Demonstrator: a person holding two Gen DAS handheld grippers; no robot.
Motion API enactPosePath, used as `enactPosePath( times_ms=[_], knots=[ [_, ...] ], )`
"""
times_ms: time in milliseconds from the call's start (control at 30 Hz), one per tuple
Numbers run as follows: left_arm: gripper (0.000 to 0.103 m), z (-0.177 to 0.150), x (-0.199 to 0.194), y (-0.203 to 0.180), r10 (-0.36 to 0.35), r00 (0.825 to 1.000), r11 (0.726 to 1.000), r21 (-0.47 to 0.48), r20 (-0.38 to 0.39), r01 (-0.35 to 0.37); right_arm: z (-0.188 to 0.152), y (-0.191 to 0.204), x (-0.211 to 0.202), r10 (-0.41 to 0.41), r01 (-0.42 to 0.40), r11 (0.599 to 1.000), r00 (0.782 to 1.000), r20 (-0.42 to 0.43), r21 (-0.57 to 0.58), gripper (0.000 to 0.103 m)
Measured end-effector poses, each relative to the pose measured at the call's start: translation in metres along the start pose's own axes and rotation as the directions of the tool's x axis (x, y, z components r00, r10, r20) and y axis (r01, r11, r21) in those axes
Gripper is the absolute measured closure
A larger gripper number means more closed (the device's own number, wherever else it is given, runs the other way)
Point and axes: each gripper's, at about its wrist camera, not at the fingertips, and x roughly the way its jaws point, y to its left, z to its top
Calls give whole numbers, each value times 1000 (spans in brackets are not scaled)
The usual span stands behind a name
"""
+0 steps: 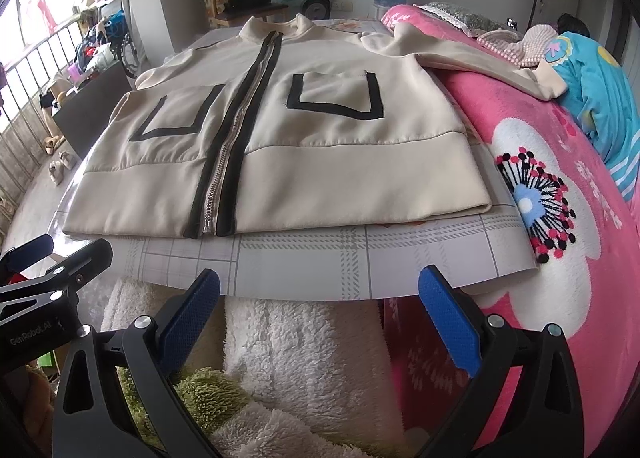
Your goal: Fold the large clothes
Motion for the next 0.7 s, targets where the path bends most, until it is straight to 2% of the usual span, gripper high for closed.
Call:
enactPosePath(
  times_ms=[700],
  knots=[
    [8,1,-2,1,-2,1000,1000,-2,2,2,0,0,1,-5,5,1000,1000,2,4,6]
  ],
)
